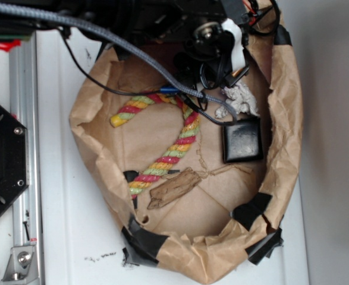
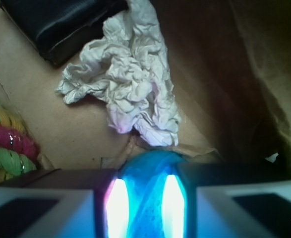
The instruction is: Grab the blue ball.
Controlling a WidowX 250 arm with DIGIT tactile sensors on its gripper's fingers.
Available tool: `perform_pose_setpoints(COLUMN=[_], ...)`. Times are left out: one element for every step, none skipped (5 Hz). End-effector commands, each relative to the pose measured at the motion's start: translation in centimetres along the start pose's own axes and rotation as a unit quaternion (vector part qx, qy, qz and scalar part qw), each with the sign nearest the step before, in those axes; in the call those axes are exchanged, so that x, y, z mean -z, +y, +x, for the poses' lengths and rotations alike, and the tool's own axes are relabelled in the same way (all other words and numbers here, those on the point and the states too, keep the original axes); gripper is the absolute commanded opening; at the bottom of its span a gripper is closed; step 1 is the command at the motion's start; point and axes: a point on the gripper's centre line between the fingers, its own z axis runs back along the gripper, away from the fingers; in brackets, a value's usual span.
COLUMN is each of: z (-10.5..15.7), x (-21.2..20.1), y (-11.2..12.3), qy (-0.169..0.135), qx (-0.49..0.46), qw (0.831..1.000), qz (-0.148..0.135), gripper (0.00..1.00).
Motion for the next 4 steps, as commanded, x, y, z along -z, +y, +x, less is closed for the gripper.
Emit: perform_pose_setpoints(z=[-0.9,-0.8,-0.5,2.7], x=[0.1,0.1,-0.6,-5.4], y=[-0.2,-0.3,-0.4,-2.5], qy=[0.008,0.008,0.008,0.001], qx=[-0.012,-0.008,-0.013,-0.029], qw=[1.000,1.000,1.000,0.999], qz=[-0.003,0.000,0.012,0.033], gripper=[0.00,0.00,0.00,0.00])
